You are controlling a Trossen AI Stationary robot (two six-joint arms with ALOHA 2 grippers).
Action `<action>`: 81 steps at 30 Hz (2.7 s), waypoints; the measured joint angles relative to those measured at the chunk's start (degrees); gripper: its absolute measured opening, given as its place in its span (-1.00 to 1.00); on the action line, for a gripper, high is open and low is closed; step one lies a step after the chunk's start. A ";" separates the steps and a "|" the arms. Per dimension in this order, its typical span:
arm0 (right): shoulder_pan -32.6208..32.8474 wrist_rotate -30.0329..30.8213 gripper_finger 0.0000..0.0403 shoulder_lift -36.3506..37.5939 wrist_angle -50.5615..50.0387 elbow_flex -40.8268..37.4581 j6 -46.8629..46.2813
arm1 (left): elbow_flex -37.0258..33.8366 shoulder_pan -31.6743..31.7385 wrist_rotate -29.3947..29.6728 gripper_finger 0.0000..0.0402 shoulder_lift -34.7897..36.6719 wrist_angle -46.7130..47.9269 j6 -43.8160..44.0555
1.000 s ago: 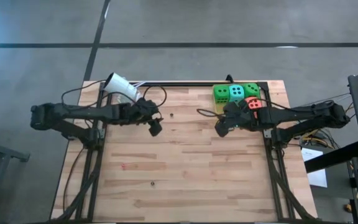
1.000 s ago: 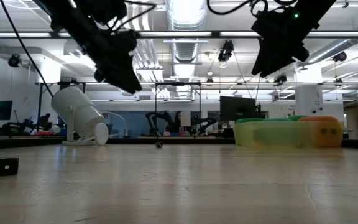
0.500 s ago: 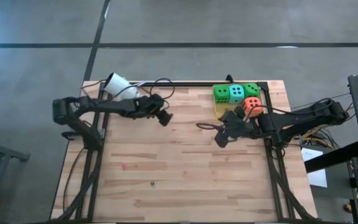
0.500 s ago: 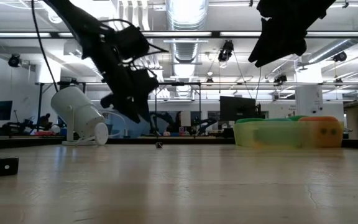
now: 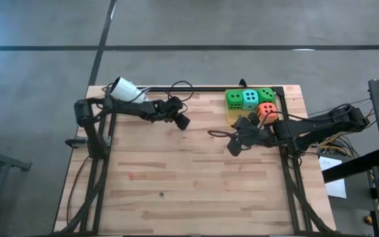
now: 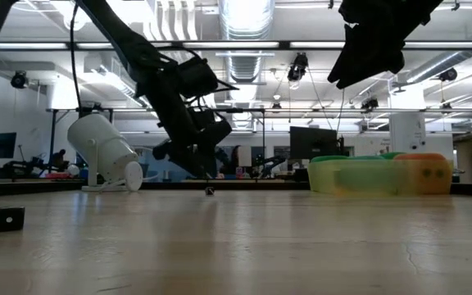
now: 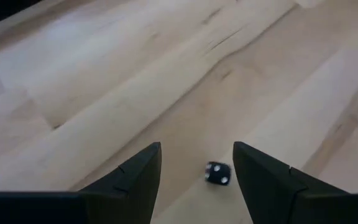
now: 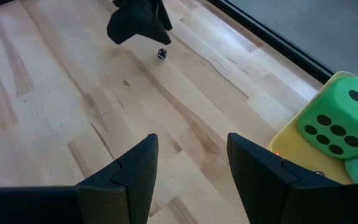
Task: Pick & Place Dice
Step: Put the small black dice into the yellow bin
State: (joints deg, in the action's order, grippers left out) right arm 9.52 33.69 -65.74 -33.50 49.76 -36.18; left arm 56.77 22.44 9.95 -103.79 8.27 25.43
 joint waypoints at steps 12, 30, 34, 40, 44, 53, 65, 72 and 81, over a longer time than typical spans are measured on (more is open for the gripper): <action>0.00 0.00 -0.07 -0.02 -0.07 -0.04 0.00 | -1.86 -1.00 -1.63 0.02 -0.04 -1.81 0.15; 0.00 -0.05 -0.07 -0.02 -0.05 -0.04 -0.02 | -2.80 -3.34 -5.21 0.00 -4.33 -9.68 0.16; 0.00 -0.07 -0.07 -0.02 -0.09 -0.04 -0.02 | -2.80 -5.39 -6.85 0.01 -4.33 -9.76 0.69; -0.01 -0.07 -0.07 -0.02 -0.07 -0.04 0.15 | -2.80 -9.89 -7.02 0.01 -4.33 -10.28 1.51; 0.00 -0.07 -0.07 -0.02 -0.05 -0.04 0.17 | -2.80 -12.82 -5.60 0.01 -4.69 -11.13 1.49; 0.00 -0.14 -0.07 -0.04 0.97 -0.07 0.20 | -2.80 -16.56 -5.04 0.01 -4.81 -12.92 0.33; -0.01 -2.42 -0.07 -0.08 1.36 -0.07 0.22 | -2.80 -16.18 -1.24 0.01 1.36 -4.94 -1.22; -0.04 -2.37 -0.07 -4.85 5.29 -0.67 11.64 | -2.82 -17.12 -0.56 0.01 8.56 2.89 -4.97; -1.91 -5.04 -0.07 -15.45 23.12 -0.81 28.08 | -2.84 -20.63 5.58 0.01 21.85 12.38 -6.27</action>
State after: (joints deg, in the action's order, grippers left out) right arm 7.61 28.65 -81.18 -10.37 48.95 -8.10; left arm 53.93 1.81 15.53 -81.94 20.65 19.16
